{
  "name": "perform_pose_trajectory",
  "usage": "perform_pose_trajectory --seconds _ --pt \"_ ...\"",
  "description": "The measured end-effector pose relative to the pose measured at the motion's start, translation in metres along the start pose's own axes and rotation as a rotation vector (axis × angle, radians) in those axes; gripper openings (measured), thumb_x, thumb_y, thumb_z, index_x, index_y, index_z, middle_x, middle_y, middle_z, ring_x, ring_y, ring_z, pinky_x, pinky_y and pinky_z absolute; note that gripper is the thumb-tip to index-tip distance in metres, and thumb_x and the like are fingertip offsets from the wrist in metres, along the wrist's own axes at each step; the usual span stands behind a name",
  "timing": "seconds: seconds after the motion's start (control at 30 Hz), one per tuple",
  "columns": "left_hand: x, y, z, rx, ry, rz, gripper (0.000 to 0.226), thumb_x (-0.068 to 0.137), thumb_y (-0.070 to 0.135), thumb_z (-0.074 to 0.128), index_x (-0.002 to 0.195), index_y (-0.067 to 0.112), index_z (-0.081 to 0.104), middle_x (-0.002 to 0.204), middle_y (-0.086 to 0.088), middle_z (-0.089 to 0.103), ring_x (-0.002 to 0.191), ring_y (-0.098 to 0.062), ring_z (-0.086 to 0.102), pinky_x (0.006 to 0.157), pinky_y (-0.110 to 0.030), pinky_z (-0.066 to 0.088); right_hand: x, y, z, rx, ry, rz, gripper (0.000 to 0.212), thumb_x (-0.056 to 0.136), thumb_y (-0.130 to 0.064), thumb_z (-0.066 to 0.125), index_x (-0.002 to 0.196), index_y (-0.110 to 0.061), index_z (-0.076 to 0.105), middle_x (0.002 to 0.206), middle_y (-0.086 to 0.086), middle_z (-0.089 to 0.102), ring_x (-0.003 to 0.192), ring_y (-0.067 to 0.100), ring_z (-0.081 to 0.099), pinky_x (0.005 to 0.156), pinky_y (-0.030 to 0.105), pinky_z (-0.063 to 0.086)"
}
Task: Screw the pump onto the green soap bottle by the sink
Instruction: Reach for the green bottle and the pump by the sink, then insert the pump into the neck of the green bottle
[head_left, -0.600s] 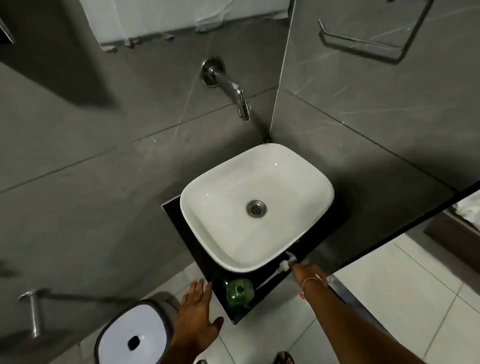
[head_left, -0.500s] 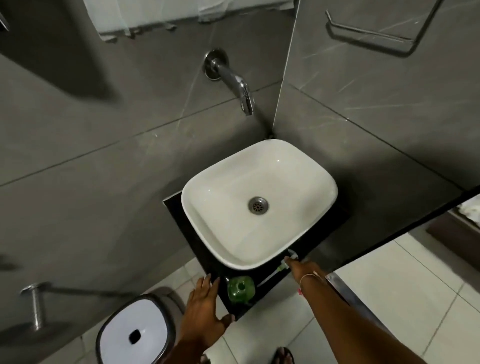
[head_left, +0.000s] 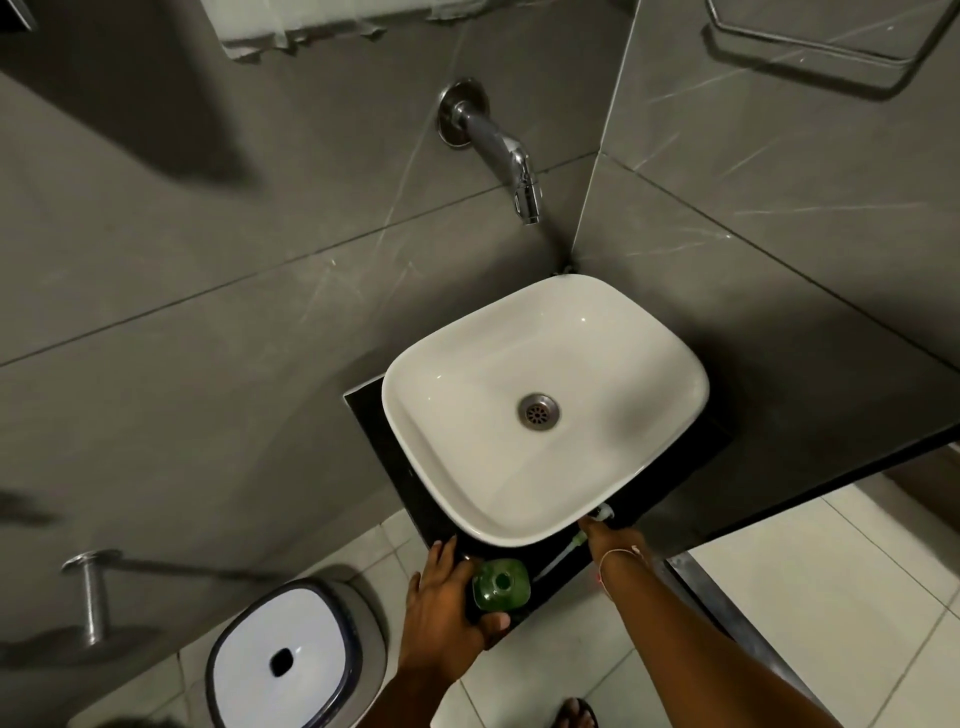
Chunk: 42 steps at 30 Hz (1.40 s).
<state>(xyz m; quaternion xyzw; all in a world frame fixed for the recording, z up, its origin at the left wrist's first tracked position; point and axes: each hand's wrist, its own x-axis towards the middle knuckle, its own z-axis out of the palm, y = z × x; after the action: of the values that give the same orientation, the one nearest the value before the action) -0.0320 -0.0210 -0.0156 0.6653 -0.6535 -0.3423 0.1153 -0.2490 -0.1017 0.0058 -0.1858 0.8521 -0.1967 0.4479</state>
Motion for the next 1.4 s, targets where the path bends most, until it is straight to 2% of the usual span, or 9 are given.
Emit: perform_pose_trajectory --seconds 0.1,0.2,0.4,0.5,0.6,0.73,0.93,1.13,1.4 --pt "0.001 -0.002 0.001 0.005 -0.007 0.007 0.070 0.064 0.059 0.072 0.125 0.038 0.048 0.159 0.005 0.020 0.146 -0.020 0.009 0.115 -0.053 0.022 -0.006 -0.004 -0.003 0.138 -0.064 0.043 0.043 0.087 -0.021 0.066 0.115 0.010 0.057 0.123 0.028 0.059 0.094 0.040 0.059 0.085 0.043 0.048" --pt "0.002 -0.004 0.001 0.017 -0.026 0.012 0.070 0.066 0.060 0.072 0.126 0.037 0.047 0.160 0.003 0.017 0.147 -0.020 0.006 0.116 -0.053 0.018 -0.016 0.004 -0.014 0.193 -0.037 0.026 0.042 0.077 -0.038 0.072 0.092 0.000 0.064 0.112 0.020 0.065 0.090 0.037 0.061 0.093 0.047 0.049" --pt "0.001 -0.006 -0.006 0.033 -0.048 0.032 0.071 0.068 0.059 0.071 0.131 0.041 0.044 0.160 0.003 0.016 0.147 -0.019 0.002 0.118 -0.054 0.009 -0.114 0.021 -0.046 0.261 0.120 -0.387 0.039 0.080 -0.052 0.065 0.069 -0.014 0.065 0.071 0.008 0.064 0.071 0.021 0.058 0.066 0.037 0.044" --pt "0.001 -0.007 -0.008 0.059 -0.049 0.057 0.070 0.069 0.061 0.069 0.131 0.041 0.044 0.160 0.004 0.015 0.147 -0.018 0.001 0.118 -0.055 0.009 -0.142 0.021 -0.042 0.314 0.146 -0.535 0.018 0.074 -0.047 0.074 0.080 -0.032 0.065 0.089 -0.005 0.067 0.086 0.014 0.061 0.072 0.033 0.043" --pt "0.001 -0.008 -0.007 0.059 -0.042 0.058 0.071 0.069 0.059 0.070 0.132 0.042 0.043 0.160 0.004 0.016 0.147 -0.018 0.002 0.118 -0.055 0.009 -0.151 0.020 -0.026 0.278 0.159 -0.735 0.018 0.069 -0.053 0.074 0.080 -0.045 0.062 0.089 -0.011 0.064 0.087 0.012 0.058 0.070 0.033 0.043" --pt "0.002 -0.007 -0.005 0.066 -0.038 0.055 0.072 0.068 0.059 0.070 0.132 0.041 0.043 0.159 0.003 0.017 0.147 -0.019 0.002 0.117 -0.056 0.011 -0.138 0.033 -0.004 0.192 0.259 -0.905 0.029 0.068 -0.061 0.065 0.084 -0.037 0.064 0.086 -0.013 0.062 0.086 0.013 0.054 0.069 0.034 0.046" --pt "0.000 -0.005 -0.004 0.075 -0.029 0.040 0.070 0.069 0.055 0.073 0.131 0.042 0.043 0.160 0.004 0.016 0.147 -0.018 0.000 0.118 -0.056 0.009 -0.117 0.062 0.022 -0.001 0.257 -1.014 0.029 0.073 -0.057 0.064 0.089 -0.033 0.065 0.082 -0.017 0.060 0.085 0.006 0.049 0.069 0.038 0.046" --pt "-0.001 -0.005 -0.005 0.102 -0.032 0.058 0.069 0.074 0.050 0.071 0.135 0.040 0.040 0.160 0.003 0.015 0.147 -0.019 -0.001 0.118 -0.055 0.007 -0.102 0.079 0.040 -0.250 0.210 -1.025 0.039 0.071 -0.061 0.060 0.103 -0.039 0.059 0.092 -0.012 0.065 0.088 0.018 0.057 0.070 0.039 0.046" --pt "0.000 -0.008 -0.002 0.127 -0.027 0.067 0.066 0.076 0.046 0.067 0.135 0.040 0.039 0.160 0.005 0.015 0.147 -0.018 -0.002 0.117 -0.057 0.011 -0.099 0.074 0.046 -0.290 0.215 -0.946 0.041 0.060 -0.066 0.065 0.090 -0.040 0.054 0.087 -0.017 0.055 0.087 0.015 0.052 0.069 0.036 0.040"
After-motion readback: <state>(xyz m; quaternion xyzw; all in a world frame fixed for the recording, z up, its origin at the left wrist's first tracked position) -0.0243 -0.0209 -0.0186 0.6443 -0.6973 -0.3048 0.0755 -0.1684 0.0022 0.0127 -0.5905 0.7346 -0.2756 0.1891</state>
